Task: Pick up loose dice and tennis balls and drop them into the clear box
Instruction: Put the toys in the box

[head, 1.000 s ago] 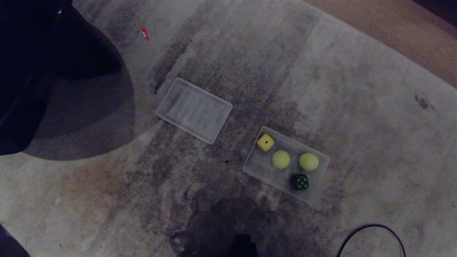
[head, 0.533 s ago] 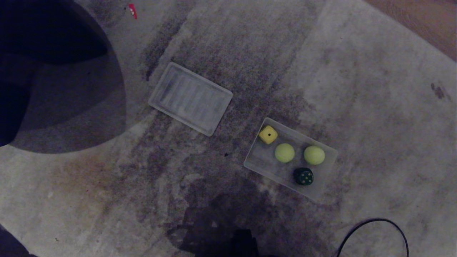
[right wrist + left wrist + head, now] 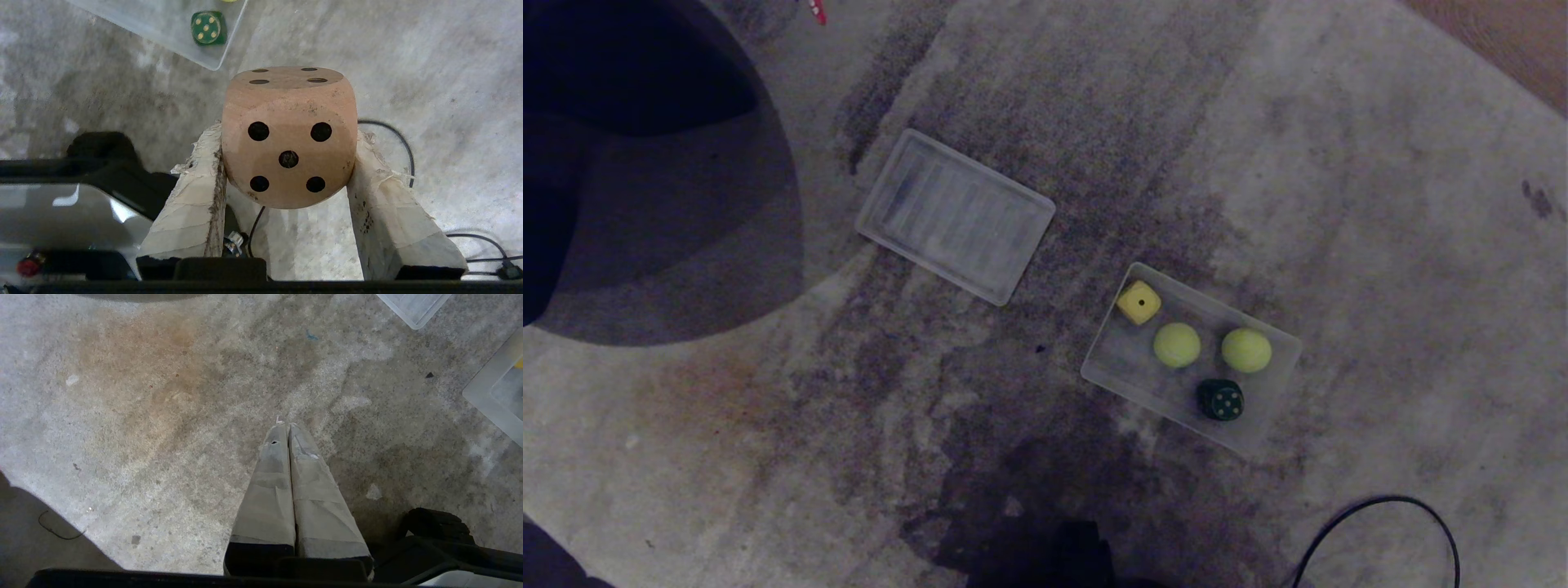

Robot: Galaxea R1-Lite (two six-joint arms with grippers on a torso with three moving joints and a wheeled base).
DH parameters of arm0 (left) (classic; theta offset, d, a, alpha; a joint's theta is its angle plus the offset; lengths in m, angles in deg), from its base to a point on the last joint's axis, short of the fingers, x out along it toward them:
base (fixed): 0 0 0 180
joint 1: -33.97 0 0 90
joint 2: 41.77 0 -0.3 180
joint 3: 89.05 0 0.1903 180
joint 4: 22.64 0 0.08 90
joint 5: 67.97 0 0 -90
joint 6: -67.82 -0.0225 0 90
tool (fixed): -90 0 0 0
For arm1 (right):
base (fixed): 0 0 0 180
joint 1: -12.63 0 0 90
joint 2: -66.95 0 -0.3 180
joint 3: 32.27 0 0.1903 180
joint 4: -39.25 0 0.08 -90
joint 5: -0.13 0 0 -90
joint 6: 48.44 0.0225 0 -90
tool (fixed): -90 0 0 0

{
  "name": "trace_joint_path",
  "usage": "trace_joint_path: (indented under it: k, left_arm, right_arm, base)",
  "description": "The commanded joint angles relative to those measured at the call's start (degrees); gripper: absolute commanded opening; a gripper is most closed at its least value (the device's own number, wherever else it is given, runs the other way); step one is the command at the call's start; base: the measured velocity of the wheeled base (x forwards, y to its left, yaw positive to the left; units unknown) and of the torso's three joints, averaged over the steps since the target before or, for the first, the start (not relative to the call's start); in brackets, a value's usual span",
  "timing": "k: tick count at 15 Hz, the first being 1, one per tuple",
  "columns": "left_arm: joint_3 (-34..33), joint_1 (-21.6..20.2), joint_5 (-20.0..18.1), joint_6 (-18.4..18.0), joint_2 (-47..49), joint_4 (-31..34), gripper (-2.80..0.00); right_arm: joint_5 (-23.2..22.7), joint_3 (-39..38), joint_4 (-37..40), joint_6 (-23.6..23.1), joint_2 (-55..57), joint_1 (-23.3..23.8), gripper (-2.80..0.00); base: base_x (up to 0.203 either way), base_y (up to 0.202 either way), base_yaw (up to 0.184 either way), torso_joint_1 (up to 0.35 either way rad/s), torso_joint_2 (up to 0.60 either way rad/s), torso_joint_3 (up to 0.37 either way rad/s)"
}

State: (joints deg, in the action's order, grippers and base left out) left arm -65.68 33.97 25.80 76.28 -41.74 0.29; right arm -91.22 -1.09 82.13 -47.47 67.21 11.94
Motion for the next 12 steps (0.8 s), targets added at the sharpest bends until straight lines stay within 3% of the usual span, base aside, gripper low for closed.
trace_joint_path:
  k: [1, 5, 8, 12]
  left_arm:
    - [0.0, 0.0, 0.1, 0.1, 0.0, 0.0, -2.80]
    - [0.0, 0.0, 0.1, 0.1, 0.1, -0.1, -2.80]
    - [0.0, 0.0, 0.0, 0.1, 0.1, 0.0, -2.80]
    - [0.0, 0.0, 0.0, 0.1, 0.0, 0.0, -2.80]
  right_arm:
    - [-0.2, 2.3, -0.4, 0.2, 4.1, 0.0, -2.80]
    - [-1.4, 10.3, -6.7, 6.2, 29.6, -0.2, -2.80]
    - [-2.6, 14.5, -21.3, 10.4, 52.9, -0.9, -2.80]
    - [-4.2, 20.1, -42.9, 17.9, 79.2, -5.8, -2.80]
  base:
    - [0.000, 0.000, 0.000, 0.000, 0.00, 0.000]
    - [0.000, 0.000, 0.000, 0.000, 0.00, 0.000]
    - [0.000, 0.000, 0.000, 0.000, 0.00, 0.000]
    - [0.000, 0.000, 0.000, 0.000, 0.00, 0.000]
